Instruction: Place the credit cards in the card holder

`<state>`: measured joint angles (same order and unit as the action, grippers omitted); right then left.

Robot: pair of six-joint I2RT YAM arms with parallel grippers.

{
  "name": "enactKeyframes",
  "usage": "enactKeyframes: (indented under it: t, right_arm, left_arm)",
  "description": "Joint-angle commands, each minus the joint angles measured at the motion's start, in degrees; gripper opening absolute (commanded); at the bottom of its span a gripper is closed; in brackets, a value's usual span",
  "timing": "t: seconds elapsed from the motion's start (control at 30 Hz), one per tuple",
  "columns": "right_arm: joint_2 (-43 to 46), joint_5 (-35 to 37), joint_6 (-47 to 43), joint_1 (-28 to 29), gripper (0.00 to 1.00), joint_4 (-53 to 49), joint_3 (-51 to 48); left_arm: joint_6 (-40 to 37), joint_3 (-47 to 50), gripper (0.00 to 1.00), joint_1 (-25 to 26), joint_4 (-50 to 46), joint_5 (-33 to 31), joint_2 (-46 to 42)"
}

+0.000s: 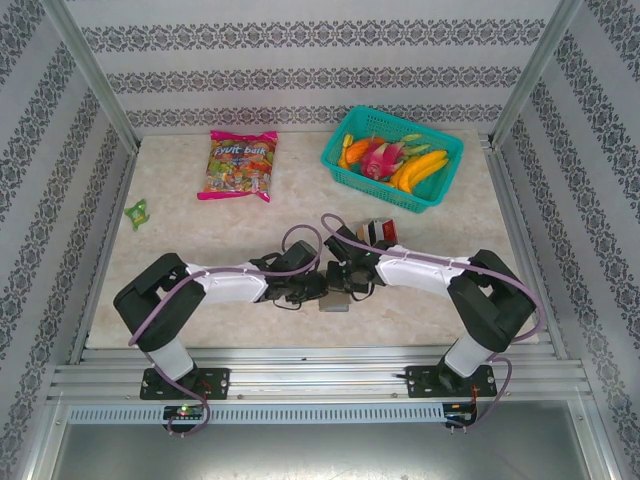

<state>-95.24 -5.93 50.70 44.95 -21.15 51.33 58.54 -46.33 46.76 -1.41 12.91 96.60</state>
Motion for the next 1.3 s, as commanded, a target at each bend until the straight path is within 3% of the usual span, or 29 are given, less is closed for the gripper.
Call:
enactKeyframes:
  t: [0.0,0.2,0.3,0.53,0.73,0.93,1.27]
  right_arm:
    - [-16.76,8.98,3.95,3.86,0.00,-5.72,-9.37]
    - [-17.87,12.72,7.35,6.42,0.00,-5.52,-12.48]
    - [-12.09,9.31,5.85,5.70,0.00,-2.57,-13.27]
    - [1.23,-4.08,-2.99,-3.66,0.00,-4.01,-4.06]
    - [5.40,-5.63,-4.22,-5.22,0.00,-6.22,-1.67]
    - [7.34,-3.51,-4.48,-5.38,0.00,-7.29,0.05]
    - [4.70,-5.98,-3.77,-6.00,0.00,-4.03,2.15]
  left_arm:
    - [-1.14,0.59,0.30,0.97,1.54,0.64,-2.00]
    - [-2.19,1.09,0.30,0.61,2.37,2.92,-1.24]
    - [-2.13,1.11,0.31,0.60,3.18,3.74,-0.79]
    - [-1.40,1.75,0.34,0.52,3.12,2.27,-0.38]
    - [-1.92,1.91,0.33,0.43,2.55,1.97,0.00]
    - [-2.41,1.61,0.33,0.40,2.16,2.15,0.75]
    - [-3.61,1.03,0.33,0.36,2.35,3.69,1.48]
